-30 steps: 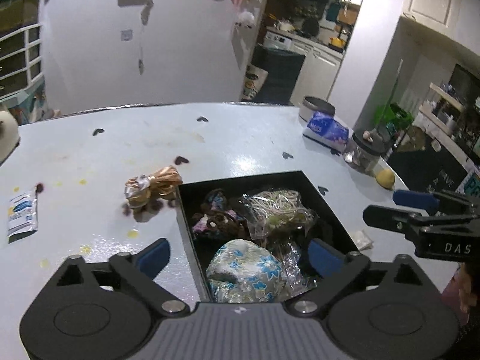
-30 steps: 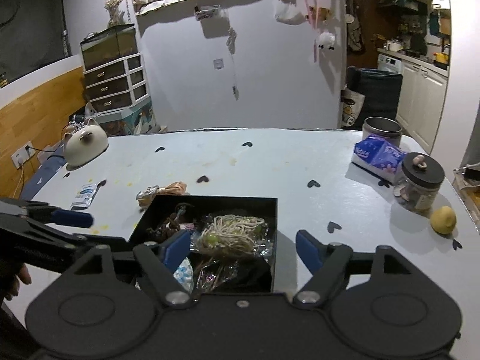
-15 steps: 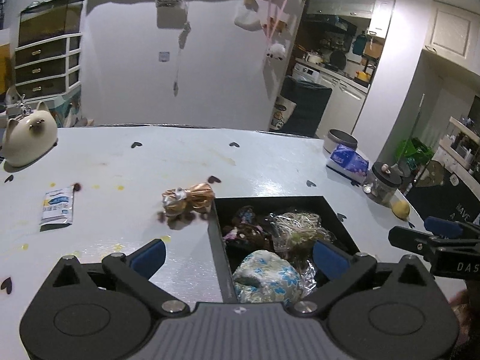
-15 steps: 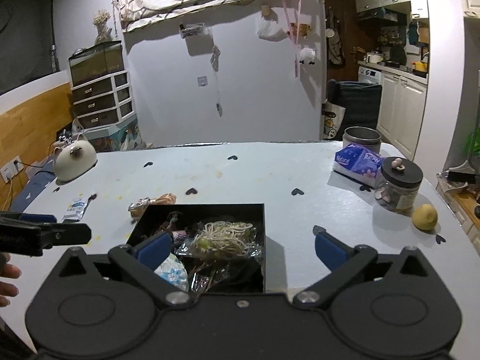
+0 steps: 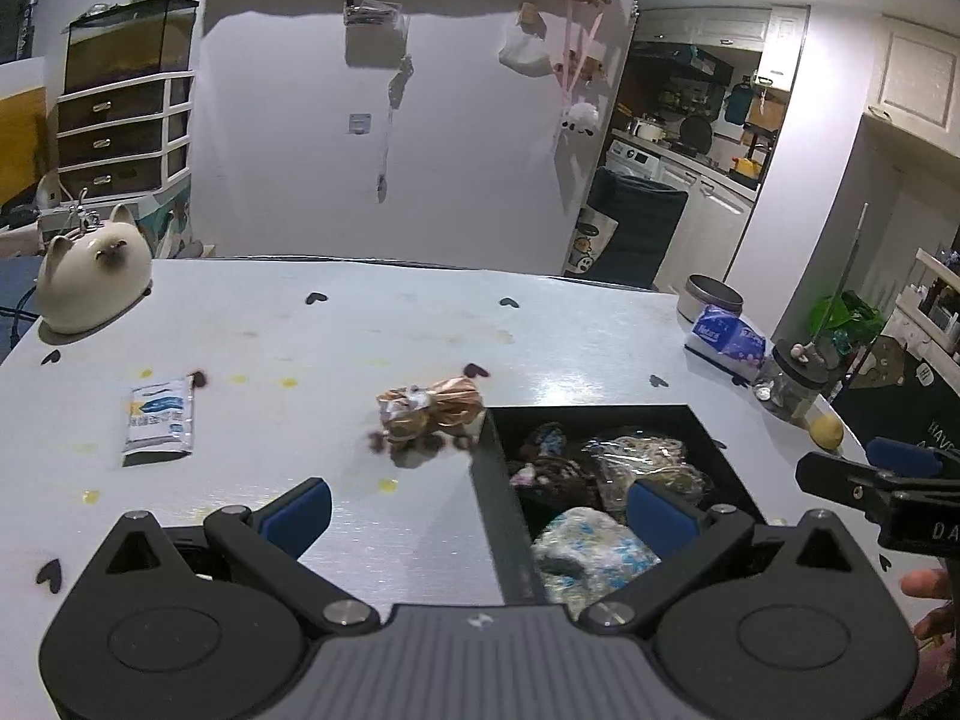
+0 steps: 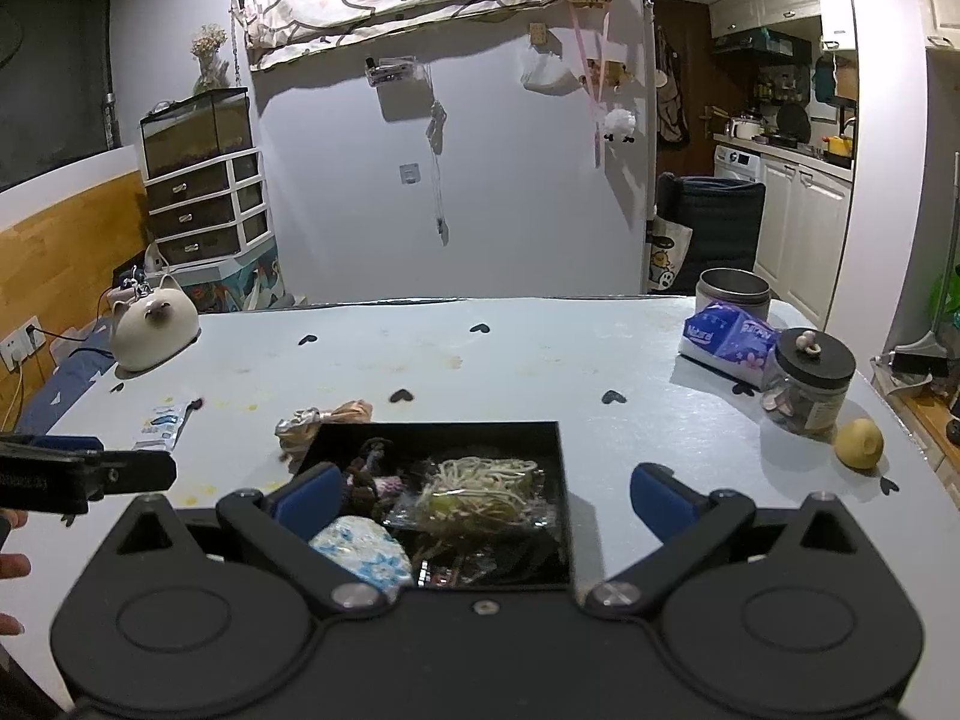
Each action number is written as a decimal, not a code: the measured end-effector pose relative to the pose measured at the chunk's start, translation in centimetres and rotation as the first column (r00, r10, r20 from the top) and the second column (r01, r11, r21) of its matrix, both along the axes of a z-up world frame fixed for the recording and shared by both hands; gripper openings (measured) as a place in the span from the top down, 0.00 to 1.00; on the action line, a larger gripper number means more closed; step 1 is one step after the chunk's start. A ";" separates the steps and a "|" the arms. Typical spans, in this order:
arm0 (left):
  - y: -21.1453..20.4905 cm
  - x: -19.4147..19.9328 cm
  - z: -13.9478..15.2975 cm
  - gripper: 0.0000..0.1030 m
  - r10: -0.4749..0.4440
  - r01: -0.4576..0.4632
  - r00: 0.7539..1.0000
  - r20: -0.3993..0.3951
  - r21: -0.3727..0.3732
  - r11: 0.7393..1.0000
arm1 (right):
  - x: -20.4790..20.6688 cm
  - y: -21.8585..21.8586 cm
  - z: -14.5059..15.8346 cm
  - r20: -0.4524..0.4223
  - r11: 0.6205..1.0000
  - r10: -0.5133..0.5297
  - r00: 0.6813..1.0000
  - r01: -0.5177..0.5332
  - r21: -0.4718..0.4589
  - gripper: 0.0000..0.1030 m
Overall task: Organize soft objects
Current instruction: 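Lift both tools and move toward the sachet and scrunchie, then grasp the white medicine sachet with left tool while right tool grasps the peach scrunchie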
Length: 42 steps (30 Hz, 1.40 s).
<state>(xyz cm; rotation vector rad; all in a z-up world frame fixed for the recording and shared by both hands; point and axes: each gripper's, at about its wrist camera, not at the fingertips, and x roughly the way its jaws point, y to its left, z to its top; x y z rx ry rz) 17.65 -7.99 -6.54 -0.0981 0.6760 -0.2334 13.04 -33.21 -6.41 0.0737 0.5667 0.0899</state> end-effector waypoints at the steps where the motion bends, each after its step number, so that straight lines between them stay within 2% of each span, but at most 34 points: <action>1: 0.5 0.0 0.0 0.00 0.002 -0.002 1.000 -0.001 0.000 1.000 | 0.2 0.4 0.0 -0.005 1.000 -0.002 1.000 0.002 0.003 0.00; 12: 7.1 1.3 0.3 0.00 0.044 -0.044 0.999 -0.006 0.003 0.999 | 1.9 6.8 0.0 -0.026 1.000 0.021 0.999 -0.020 0.014 0.00; 21: 12.2 3.0 -0.2 0.00 0.033 -0.033 0.999 -0.007 0.007 0.999 | 3.5 11.8 -0.3 -0.047 1.000 0.021 0.999 -0.020 0.010 0.00; 27: 15.2 4.9 -0.9 0.00 -0.018 0.018 1.000 -0.008 0.033 0.999 | 4.3 14.8 -0.7 -0.068 1.000 -0.003 0.998 0.004 0.010 0.00; 32: 18.0 7.6 -1.8 0.00 -0.117 0.118 0.993 -0.017 0.073 0.990 | 5.0 17.1 -1.2 -0.092 1.000 -0.011 0.996 0.013 0.019 0.00; 37: 20.6 11.5 -3.1 0.00 -0.261 0.262 0.965 -0.025 0.109 0.959 | 5.6 18.8 -1.4 -0.111 1.000 -0.028 0.993 0.029 0.007 0.00; 40: 21.9 14.1 -4.0 0.00 -0.368 0.369 0.929 -0.029 0.117 0.922 | 5.9 19.4 -1.3 -0.121 0.999 -0.041 0.992 0.041 -0.004 0.00; 42: 22.4 16.1 -4.7 0.00 -0.442 0.444 0.896 -0.048 0.120 0.888 | 6.2 19.7 -1.2 -0.129 0.999 -0.049 0.990 0.048 -0.010 0.00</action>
